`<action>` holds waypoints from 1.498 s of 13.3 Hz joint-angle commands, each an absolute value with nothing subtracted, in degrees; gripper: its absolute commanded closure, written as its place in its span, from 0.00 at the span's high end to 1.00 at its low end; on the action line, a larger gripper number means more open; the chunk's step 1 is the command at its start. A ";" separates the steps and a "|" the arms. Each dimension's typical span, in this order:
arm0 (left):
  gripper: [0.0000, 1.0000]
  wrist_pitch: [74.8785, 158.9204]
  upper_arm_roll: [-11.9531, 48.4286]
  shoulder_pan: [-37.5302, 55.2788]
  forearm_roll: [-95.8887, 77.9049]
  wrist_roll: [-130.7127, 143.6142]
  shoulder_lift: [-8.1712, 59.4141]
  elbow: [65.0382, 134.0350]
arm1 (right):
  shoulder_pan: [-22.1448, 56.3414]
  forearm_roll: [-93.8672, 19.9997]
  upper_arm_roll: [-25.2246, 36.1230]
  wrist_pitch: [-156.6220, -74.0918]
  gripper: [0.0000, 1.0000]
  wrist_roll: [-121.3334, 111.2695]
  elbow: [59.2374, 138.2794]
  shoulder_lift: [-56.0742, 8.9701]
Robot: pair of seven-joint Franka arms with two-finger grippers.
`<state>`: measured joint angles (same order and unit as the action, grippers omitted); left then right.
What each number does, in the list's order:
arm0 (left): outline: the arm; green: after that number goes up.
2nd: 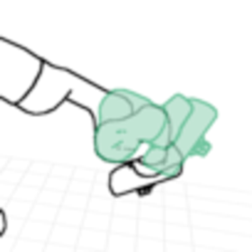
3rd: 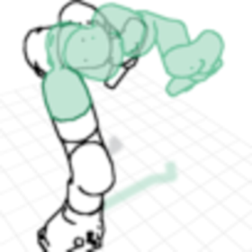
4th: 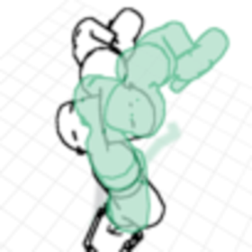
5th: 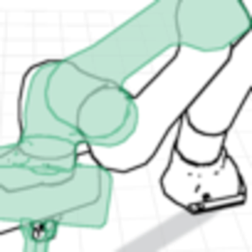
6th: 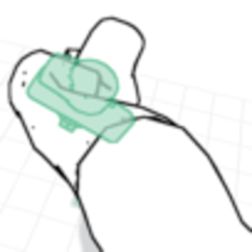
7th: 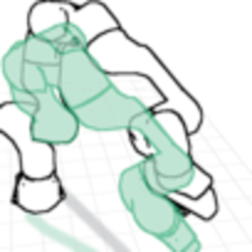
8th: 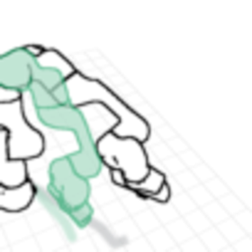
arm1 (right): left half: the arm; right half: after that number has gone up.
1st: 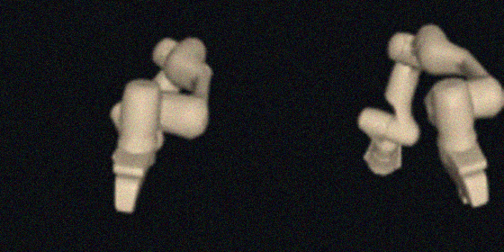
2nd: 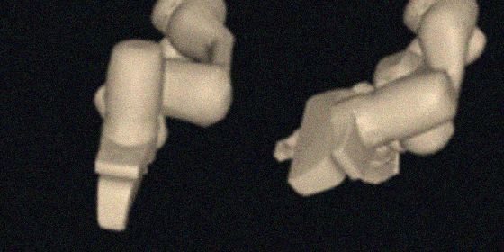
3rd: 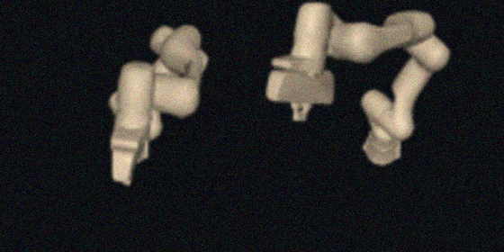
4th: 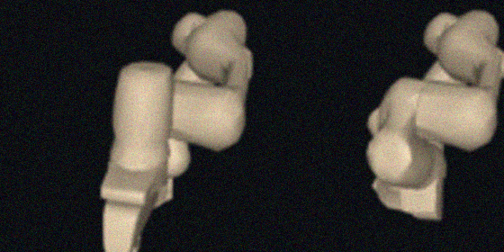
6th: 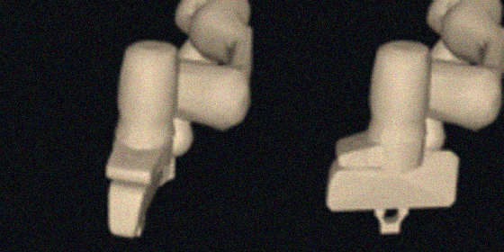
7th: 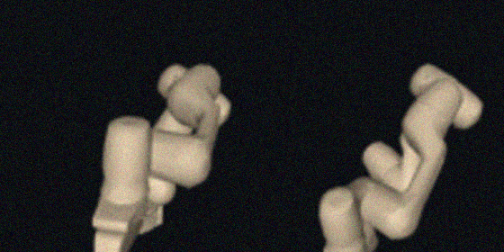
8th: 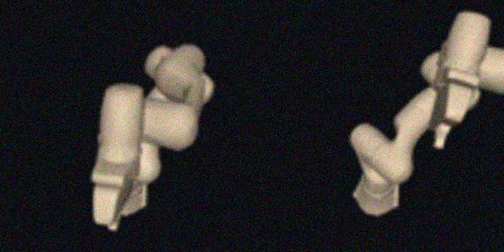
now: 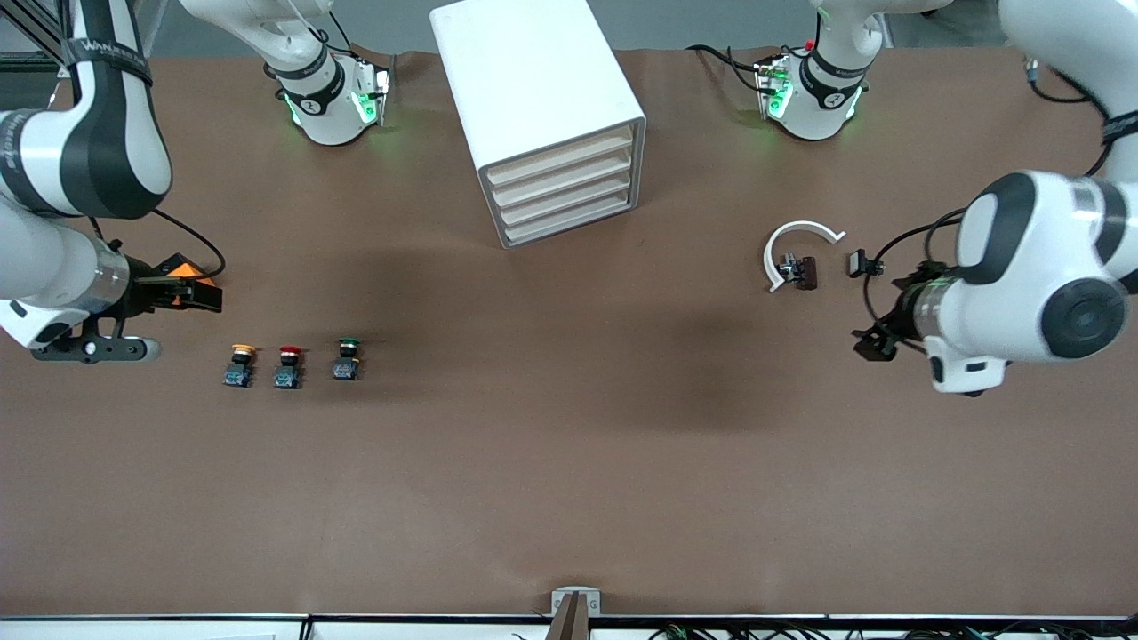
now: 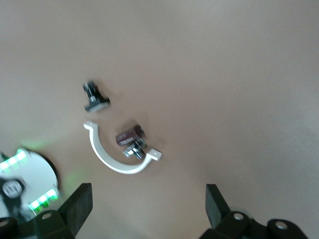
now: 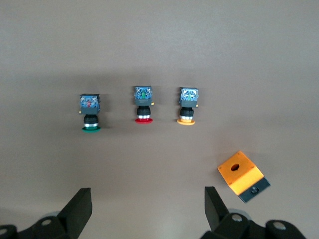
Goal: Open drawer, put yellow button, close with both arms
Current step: 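Reach the right gripper to the yellow button while the left gripper nears the cabinet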
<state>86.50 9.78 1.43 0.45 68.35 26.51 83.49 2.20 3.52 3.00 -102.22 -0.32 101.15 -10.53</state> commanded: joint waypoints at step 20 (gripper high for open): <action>1.00 75.94 9.84 16.77 -38.76 105.03 43.33 79.45 | -5.71 3.60 2.37 -145.46 1.00 -9.32 117.16 -28.74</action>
